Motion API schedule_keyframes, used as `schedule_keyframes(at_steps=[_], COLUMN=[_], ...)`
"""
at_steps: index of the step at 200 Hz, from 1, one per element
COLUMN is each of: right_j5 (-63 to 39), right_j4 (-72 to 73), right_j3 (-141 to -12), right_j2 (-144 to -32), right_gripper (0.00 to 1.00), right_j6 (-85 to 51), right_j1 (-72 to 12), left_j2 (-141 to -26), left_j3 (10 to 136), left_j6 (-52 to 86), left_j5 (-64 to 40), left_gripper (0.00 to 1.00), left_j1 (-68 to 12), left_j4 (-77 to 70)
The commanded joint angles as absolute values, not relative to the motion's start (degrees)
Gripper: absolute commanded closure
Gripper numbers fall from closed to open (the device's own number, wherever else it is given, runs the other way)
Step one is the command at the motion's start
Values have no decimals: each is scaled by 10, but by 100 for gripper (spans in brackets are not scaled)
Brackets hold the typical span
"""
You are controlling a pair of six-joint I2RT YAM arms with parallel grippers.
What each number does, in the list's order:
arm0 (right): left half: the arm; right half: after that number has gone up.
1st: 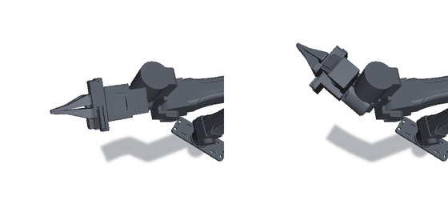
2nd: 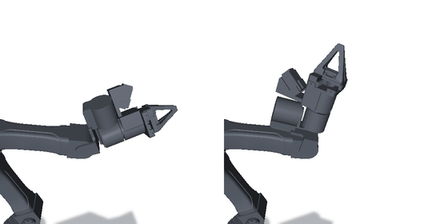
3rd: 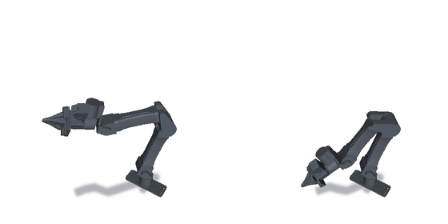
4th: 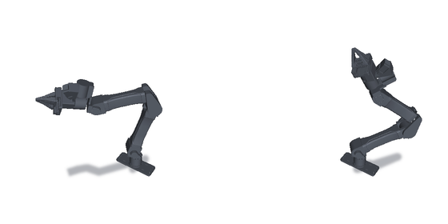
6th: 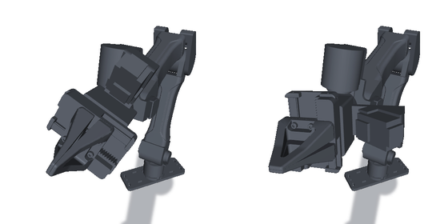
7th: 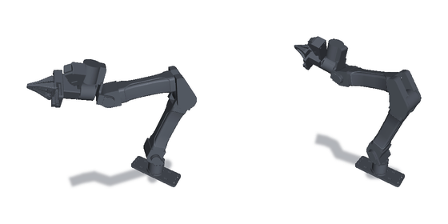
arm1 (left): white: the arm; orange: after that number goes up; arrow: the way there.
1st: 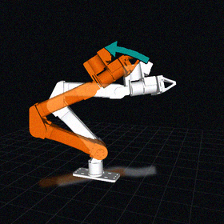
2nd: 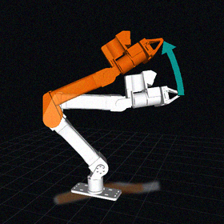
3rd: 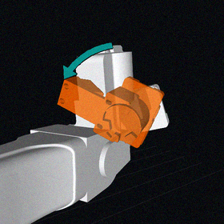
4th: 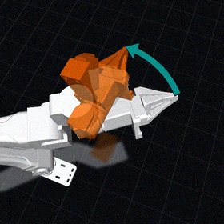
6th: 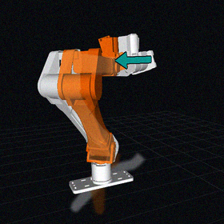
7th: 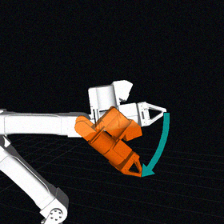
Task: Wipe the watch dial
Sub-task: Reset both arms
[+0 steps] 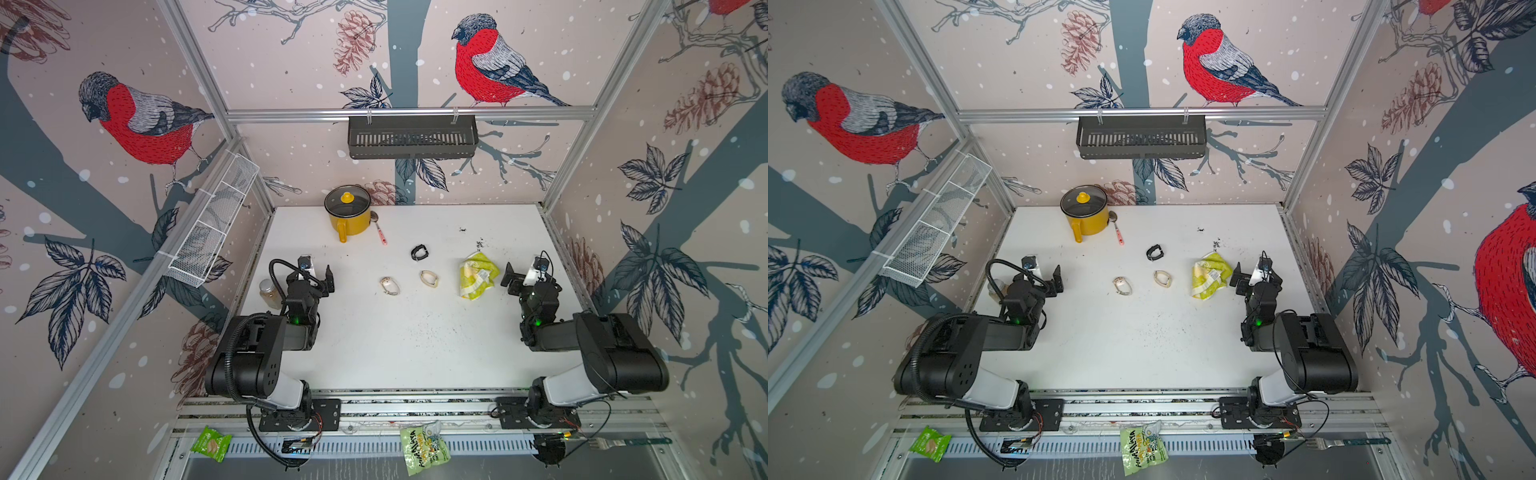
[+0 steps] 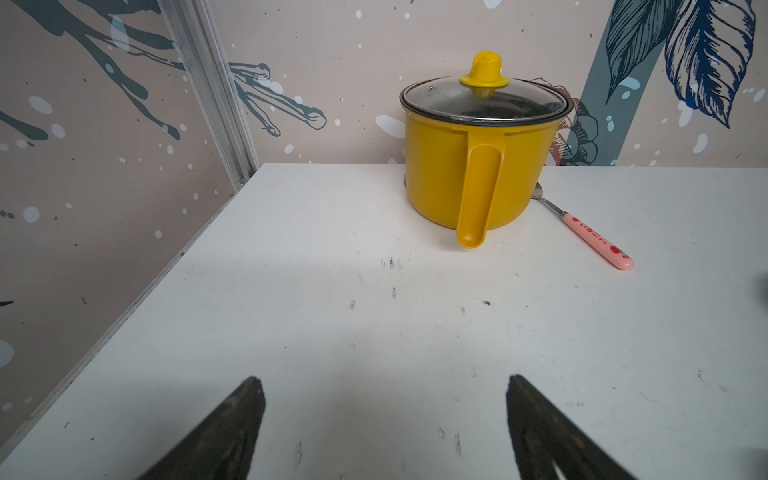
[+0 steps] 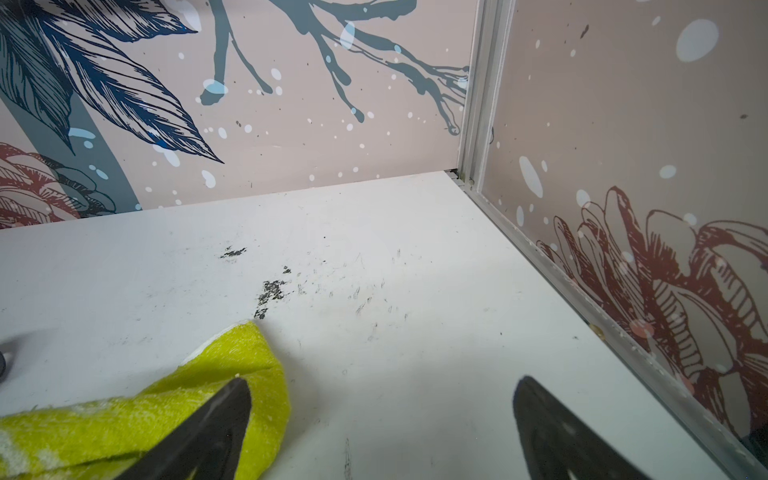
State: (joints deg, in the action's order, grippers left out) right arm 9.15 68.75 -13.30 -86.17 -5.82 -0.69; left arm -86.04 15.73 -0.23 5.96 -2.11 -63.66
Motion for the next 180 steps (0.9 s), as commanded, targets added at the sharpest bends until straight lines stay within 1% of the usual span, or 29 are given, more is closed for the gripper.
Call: schedule_keyframes(at_steps=[1,116,128,140,180], right_j5=[95,95,95,96,98], right_j4=[683,682,682,684,686], right_j3=[-136,-138,-137,-135,-135], right_j2=[-860,-861,-861,-861,-860], right_gripper=[1,1,0,0,0], right_j6=[-53,-53,-52,-52,-50], right_j1=[-7,-8,-8,-8,-10], left_j2=[-860,-866,-864,-862,-857], left_j3=[157,170,169,167,166], left_j6=[-1,10,9,9,12], left_j5=[50,25,25,25,24], left_gripper=[9,6,5,2,2], left_j1=[-20,-5,-5,-5,-4], left_j4=[-647,-629,-629,-631,-626])
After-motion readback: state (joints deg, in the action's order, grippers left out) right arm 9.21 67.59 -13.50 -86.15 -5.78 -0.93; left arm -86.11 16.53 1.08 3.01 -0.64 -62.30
